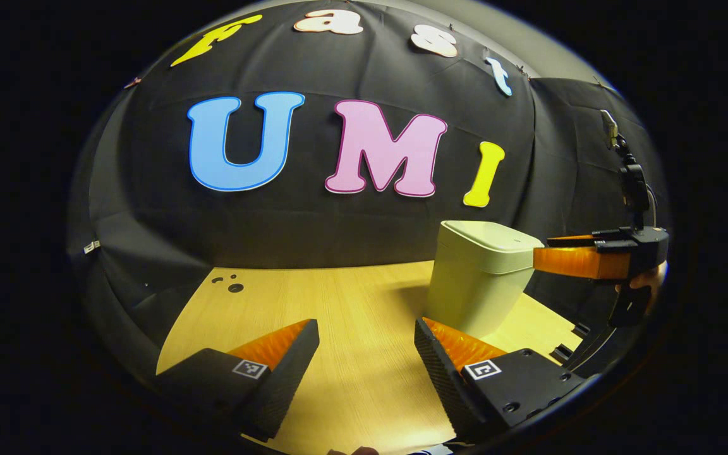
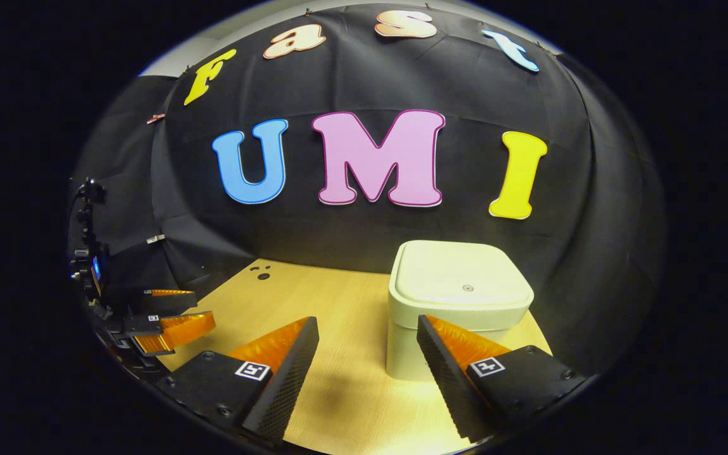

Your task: Press the lid of the desktop garbage bin to open it, pick up the crumpled paper on the desktop and throw it into the bin, then pick up the pop can on the desktop and drop it into the bin, and finally close the garbage bin lid.

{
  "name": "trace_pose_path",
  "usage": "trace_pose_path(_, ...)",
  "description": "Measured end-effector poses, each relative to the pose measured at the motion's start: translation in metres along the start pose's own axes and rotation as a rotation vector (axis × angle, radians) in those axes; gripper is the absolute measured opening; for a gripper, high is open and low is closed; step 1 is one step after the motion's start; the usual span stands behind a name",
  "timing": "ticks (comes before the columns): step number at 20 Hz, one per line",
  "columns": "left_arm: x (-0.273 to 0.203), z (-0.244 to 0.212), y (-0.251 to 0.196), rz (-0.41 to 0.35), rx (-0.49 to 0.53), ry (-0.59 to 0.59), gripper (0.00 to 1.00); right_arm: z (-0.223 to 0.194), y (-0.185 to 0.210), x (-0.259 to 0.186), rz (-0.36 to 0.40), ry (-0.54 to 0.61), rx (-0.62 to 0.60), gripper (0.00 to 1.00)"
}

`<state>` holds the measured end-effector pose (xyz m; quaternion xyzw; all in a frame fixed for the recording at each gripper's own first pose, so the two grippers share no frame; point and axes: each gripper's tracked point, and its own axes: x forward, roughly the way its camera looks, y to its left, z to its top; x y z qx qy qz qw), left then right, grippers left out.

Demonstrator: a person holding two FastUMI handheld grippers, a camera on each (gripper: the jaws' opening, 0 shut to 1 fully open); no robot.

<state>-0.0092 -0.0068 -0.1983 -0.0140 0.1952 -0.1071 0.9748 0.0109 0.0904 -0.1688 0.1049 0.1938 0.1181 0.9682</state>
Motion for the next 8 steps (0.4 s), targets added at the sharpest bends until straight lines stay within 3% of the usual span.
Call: trace_pose_path(8, 0.001, 0.003, -0.004, 0.010, 0.000, -0.011, 0.97, -0.038, 0.015, -0.010, 0.036, 0.076, 0.031, 0.98)
